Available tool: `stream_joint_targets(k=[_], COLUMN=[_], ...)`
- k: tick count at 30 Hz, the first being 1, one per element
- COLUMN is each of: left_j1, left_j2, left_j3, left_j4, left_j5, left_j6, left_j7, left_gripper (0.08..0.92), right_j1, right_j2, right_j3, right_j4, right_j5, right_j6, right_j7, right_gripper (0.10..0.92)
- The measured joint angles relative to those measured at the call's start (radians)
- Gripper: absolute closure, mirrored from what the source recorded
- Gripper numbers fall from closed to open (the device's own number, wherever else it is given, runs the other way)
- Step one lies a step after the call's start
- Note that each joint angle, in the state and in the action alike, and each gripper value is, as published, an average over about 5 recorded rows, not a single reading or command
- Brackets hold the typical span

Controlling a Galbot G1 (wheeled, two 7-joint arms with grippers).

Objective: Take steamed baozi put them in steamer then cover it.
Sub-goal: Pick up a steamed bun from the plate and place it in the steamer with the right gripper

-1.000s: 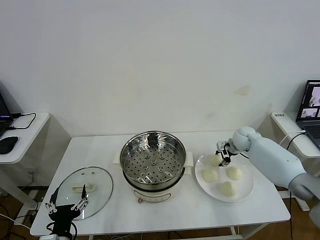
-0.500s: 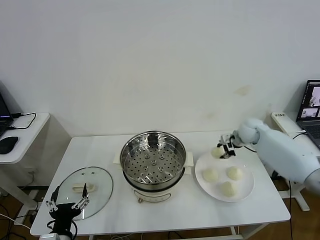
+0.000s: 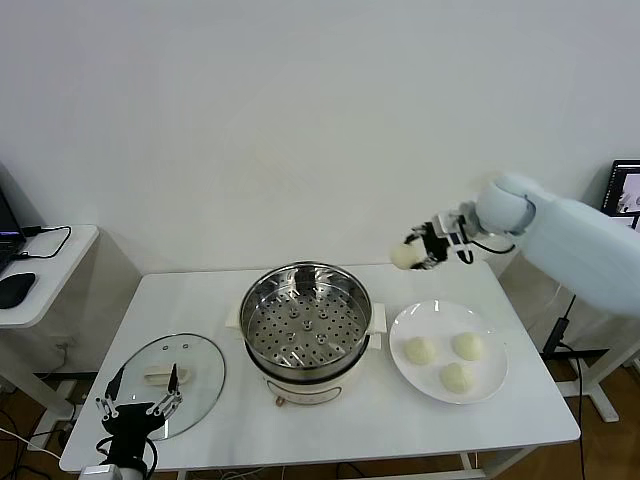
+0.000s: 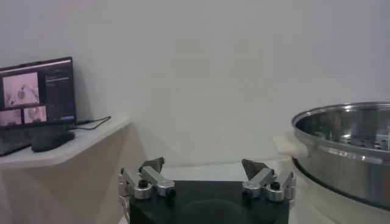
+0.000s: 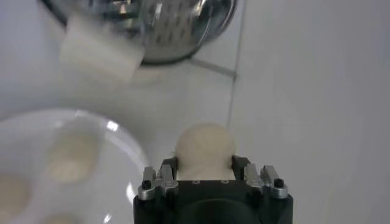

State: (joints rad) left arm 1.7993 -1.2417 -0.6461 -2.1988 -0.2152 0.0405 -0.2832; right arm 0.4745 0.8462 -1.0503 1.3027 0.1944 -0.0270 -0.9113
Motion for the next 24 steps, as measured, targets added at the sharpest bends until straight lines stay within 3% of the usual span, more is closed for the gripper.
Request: stream_joint_targets(k=[11, 24], left_j1=[-0.007, -0.016], left_j2=[-0.003, -0.007], left_j3=[-0.025, -0.038], left_j4=[0.021, 0.040], left_j5=[-0.008, -0.010], left_j6=[-0.009, -0.012], left_j7=[0.001, 0.003], left_gripper=[0.177, 0.177], right_j1=[0.071, 0.018], right_j2=[0.217, 0.402], right_j3=[-0.152, -0.212], right_j4=[-0.048, -0.179], right_j5=[-0.006, -0.180], right_j6=[0.124, 0.295], right_j7=[0.017, 0.036], right_gripper=[0.465, 0.465])
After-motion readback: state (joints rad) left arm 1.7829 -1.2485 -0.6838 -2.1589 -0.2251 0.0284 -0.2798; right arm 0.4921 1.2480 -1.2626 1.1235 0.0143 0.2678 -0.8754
